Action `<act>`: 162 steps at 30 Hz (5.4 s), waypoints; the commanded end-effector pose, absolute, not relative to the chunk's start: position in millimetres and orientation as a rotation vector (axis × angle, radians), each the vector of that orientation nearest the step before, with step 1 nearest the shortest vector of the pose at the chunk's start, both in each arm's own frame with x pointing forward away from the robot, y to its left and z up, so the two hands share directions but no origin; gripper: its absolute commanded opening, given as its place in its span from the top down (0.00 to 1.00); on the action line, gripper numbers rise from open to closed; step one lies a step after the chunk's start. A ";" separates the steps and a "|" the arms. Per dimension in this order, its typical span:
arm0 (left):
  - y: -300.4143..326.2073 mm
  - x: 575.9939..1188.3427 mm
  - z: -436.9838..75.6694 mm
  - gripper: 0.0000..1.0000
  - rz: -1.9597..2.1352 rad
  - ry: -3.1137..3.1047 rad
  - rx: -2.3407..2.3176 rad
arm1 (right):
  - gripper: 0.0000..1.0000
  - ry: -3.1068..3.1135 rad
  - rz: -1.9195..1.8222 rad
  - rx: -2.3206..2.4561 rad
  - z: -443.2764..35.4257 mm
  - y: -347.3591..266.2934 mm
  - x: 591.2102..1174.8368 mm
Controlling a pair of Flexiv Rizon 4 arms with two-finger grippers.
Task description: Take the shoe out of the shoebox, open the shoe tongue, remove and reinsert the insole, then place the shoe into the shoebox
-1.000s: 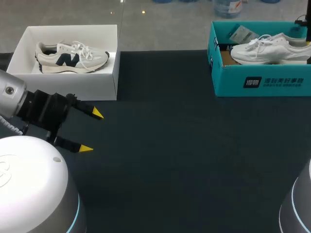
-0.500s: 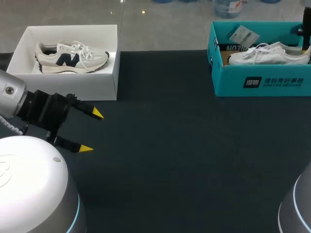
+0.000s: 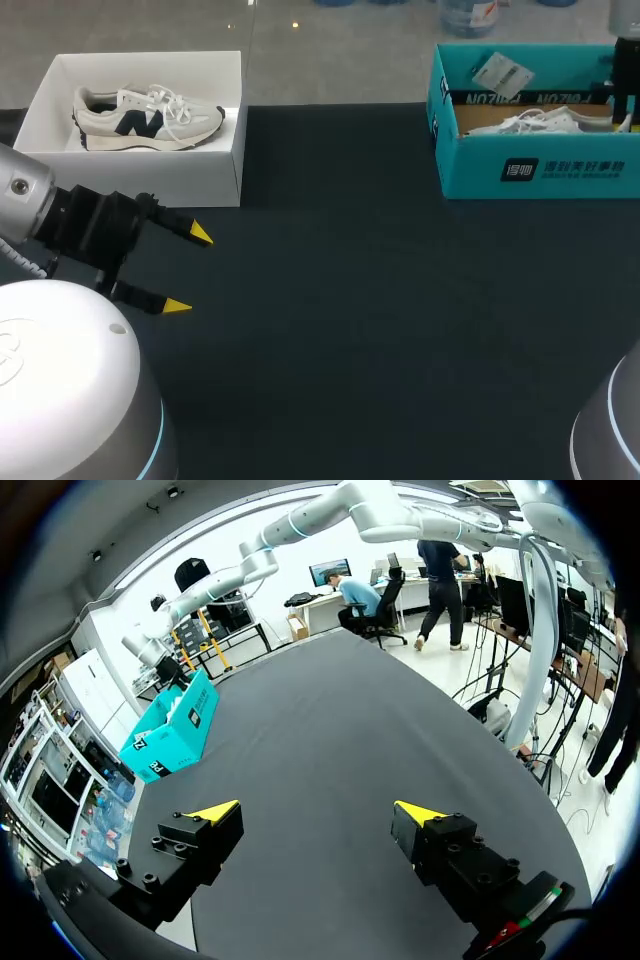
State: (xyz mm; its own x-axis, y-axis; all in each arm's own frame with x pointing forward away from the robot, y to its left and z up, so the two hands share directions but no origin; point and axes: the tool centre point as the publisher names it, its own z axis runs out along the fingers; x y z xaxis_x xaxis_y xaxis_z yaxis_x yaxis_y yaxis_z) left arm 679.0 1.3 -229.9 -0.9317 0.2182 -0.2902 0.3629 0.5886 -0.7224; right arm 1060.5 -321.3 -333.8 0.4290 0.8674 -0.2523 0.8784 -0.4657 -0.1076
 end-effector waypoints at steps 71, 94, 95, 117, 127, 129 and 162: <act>104.1 852.8 -210.5 0.00 -0.424 2.275 1.774 | 0.00 1.637 -0.141 2.507 -176.1 -237.3 999.3; 164.2 947.8 -212.5 0.00 0.083 2.151 2.029 | 0.00 1.637 -0.141 2.507 -176.1 -237.3 999.3; 168.6 955.5 -214.3 0.00 0.080 2.132 2.068 | 0.00 1.637 -0.141 2.507 -176.1 -237.3 999.3; 237.1 1136.9 -247.8 0.00 -0.106 2.252 2.206 | 0.00 1.637 -0.141 2.507 -176.1 -237.3 999.3; 268.3 1176.6 -270.3 0.00 0.021 2.392 2.166 | 0.00 1.637 -0.141 2.507 -176.1 -237.3 999.3; 268.3 1176.6 -270.3 0.00 0.021 2.392 2.166 | 0.00 1.637 -0.141 2.507 -176.1 -237.3 999.3; 309.6 1217.0 -320.0 0.00 -0.112 2.512 2.128 | 0.00 1.637 -0.141 2.507 -176.1 -237.3 999.3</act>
